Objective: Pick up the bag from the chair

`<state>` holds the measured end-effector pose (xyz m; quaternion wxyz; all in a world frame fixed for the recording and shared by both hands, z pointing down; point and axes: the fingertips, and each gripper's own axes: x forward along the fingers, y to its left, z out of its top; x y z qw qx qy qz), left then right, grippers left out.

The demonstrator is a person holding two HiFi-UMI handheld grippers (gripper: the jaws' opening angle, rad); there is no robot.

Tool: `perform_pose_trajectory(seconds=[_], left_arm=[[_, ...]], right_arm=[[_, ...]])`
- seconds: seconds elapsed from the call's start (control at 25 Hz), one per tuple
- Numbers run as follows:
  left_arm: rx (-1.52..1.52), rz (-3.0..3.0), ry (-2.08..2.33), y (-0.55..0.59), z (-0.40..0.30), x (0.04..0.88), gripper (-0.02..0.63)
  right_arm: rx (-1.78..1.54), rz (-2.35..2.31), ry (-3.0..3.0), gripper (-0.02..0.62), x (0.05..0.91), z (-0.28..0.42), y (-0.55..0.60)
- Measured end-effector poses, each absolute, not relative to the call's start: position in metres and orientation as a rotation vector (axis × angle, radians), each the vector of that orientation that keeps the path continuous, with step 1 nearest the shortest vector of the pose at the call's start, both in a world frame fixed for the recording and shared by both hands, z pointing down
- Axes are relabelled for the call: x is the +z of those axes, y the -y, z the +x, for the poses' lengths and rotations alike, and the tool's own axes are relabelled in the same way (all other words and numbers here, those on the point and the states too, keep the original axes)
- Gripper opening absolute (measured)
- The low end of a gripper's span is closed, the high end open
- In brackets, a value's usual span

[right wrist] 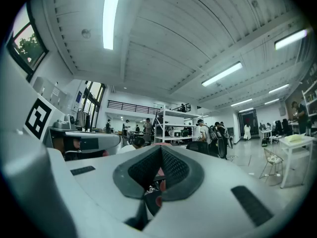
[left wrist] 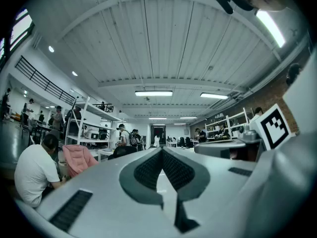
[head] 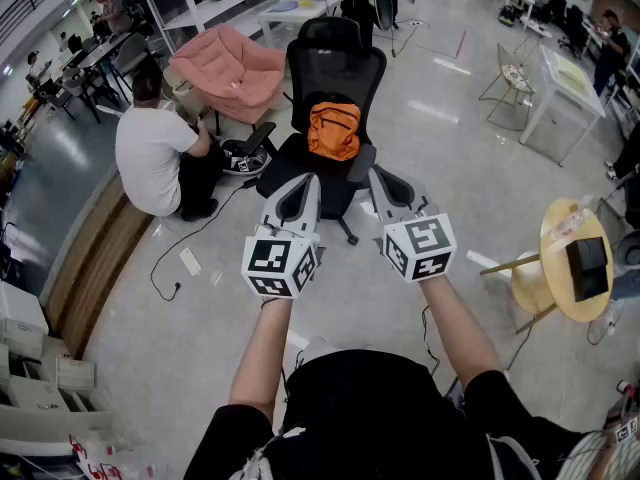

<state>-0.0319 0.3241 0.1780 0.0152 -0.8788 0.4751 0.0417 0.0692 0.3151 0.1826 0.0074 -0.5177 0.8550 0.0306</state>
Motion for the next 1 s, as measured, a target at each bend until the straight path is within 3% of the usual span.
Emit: perform_pose_trajectory(seconds=[1.0], left_arm=[[0.120, -2.784, -1.441, -0.273, -0.018, 0.192, 0.006]], right_arm=[[0.024, -1.619, -2.642, -0.002, 0.196, 0.080, -0.269]])
